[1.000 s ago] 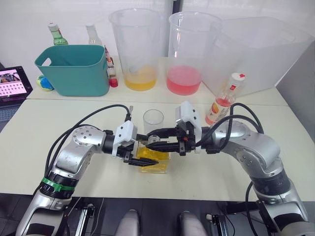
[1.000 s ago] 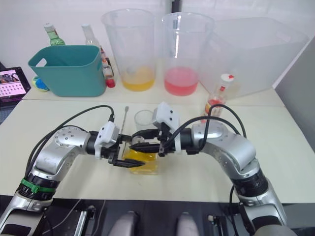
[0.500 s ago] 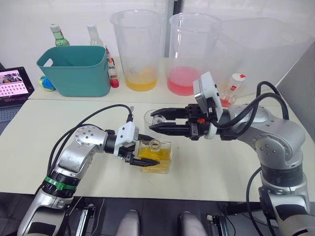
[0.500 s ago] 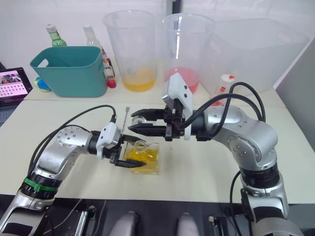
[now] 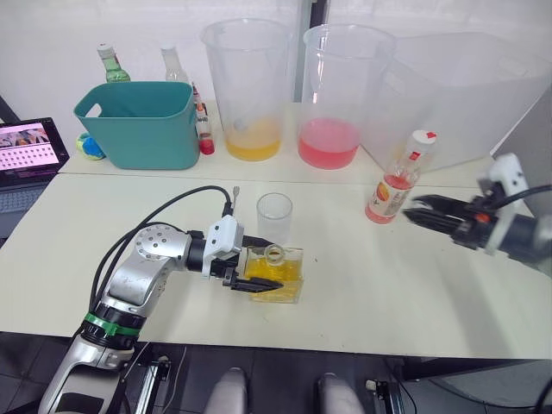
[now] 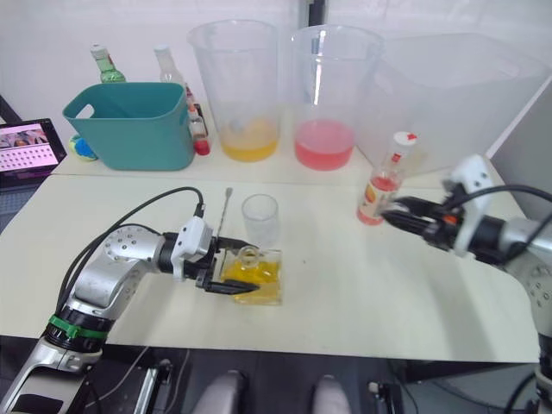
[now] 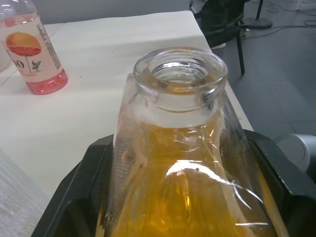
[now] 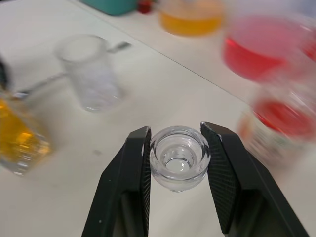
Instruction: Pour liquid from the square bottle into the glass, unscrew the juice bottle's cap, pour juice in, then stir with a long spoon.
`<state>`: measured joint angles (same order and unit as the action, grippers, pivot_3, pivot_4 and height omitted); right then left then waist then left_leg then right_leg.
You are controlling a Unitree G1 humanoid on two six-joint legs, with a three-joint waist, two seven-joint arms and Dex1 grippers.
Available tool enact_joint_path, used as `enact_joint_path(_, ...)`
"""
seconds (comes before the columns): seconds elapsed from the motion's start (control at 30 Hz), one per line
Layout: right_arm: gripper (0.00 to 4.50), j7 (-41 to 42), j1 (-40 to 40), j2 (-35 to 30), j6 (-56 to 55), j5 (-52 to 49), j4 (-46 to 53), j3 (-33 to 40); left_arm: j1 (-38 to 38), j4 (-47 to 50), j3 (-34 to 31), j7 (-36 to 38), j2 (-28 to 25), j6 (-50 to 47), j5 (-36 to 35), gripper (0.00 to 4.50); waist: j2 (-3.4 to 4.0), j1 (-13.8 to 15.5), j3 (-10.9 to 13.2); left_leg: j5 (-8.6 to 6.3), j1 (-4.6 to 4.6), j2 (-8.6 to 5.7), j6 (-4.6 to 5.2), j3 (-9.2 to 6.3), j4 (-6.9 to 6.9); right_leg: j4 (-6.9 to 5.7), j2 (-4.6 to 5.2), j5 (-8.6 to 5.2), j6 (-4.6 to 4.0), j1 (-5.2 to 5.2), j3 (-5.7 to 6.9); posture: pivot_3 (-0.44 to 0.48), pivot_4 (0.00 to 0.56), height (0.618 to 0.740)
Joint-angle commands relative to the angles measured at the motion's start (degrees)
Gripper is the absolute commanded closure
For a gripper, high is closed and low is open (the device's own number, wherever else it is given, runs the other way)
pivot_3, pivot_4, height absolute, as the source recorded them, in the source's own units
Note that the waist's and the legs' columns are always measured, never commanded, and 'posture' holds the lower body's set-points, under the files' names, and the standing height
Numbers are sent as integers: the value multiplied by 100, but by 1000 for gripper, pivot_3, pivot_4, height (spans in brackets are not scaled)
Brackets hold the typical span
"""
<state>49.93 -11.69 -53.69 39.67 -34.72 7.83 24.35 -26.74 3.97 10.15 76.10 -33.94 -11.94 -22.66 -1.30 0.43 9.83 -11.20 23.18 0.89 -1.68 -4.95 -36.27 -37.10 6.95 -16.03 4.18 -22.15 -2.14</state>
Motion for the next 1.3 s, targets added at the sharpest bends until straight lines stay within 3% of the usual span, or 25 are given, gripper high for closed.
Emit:
enact_joint_path(0.03,3428,-418,134,167,-871,631,-880,268,39,-71,11,-274,224,81,65,1699,18,-8,-10,0,-3,0,0,1,0,0,0,0,0,2,-1,0,150,740)
enact_joint_path(0.3,3429,-1559,-374,880,-2154,1443,-2837,231,-60,-27,-71,-356,340,48,107,1699,33,9,-9,2,0,-7,-3,5,-3,2,5,3,6,2,-8,0,150,740)
enact_joint_path(0.73,3429,-1639,-541,1389,-2735,1337,-3666,288,68,119,-71,-529,288,56,257,1699,36,-9,-10,2,-2,-7,-3,6,-2,5,5,4,7,5,-10,0,150,740)
enact_joint_path(0.8,2417,-1618,-559,1360,-2776,1277,-3694,348,53,108,-65,-524,286,62,266,1699,36,-9,-10,2,-2,-7,-3,6,-2,5,5,4,7,6,-10,0,150,740)
enact_joint_path(0.83,2232,-1606,-569,1348,-2791,1244,-3696,376,49,105,-63,-521,287,62,266,1699,36,-9,-10,2,-2,-8,-3,6,-2,5,5,4,7,6,-10,0,150,740)
enact_joint_path(1.03,113,-1487,-565,1205,-2768,1115,-3430,472,20,85,-44,-505,301,59,265,1699,37,-9,-9,2,-2,-8,-3,6,-2,5,5,4,7,6,-10,0,150,740)
enact_joint_path(1.3,43,-748,-331,461,-1866,502,-2260,789,-14,61,-31,-458,326,43,225,1699,52,9,-7,2,0,-8,-3,6,-3,5,5,4,9,6,-10,0,150,740)
